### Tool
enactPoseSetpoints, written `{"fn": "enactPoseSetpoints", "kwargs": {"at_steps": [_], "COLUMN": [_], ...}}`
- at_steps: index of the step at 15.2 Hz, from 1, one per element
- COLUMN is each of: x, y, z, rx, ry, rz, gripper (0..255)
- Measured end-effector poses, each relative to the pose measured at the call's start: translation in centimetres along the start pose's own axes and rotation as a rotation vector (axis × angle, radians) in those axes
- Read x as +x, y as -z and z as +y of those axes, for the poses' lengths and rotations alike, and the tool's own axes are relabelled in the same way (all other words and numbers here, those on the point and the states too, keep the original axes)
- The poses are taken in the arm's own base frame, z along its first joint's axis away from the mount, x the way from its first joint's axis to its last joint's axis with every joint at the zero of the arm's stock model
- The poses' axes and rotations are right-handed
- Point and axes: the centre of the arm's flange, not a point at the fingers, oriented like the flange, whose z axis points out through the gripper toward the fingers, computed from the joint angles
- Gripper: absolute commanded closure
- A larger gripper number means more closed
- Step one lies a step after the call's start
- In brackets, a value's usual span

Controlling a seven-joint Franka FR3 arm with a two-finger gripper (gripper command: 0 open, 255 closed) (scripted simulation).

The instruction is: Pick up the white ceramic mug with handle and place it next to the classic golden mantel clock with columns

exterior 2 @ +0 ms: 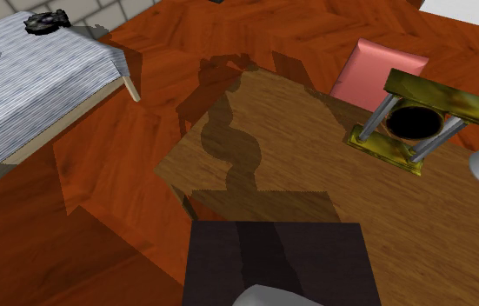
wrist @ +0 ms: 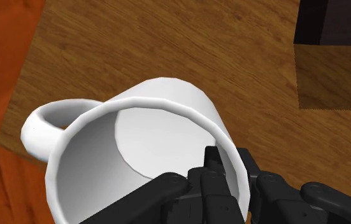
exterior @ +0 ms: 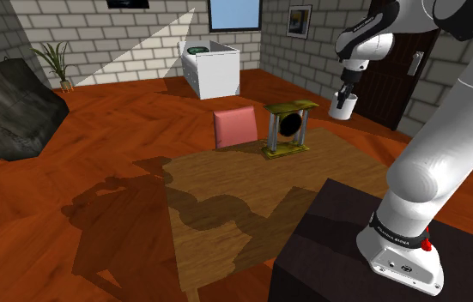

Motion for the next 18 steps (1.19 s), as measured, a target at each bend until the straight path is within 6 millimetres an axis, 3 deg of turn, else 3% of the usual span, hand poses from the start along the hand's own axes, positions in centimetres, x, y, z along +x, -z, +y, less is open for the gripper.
{"fn": "enactPoseSetpoints", "kwargs": {"at_steps": [18], "x": [-0.9], "y": [-9.5], "z": [-0.1], "rx": [0.0], "ry": [0.0], "rz": [0.0], "gripper": [255]}}
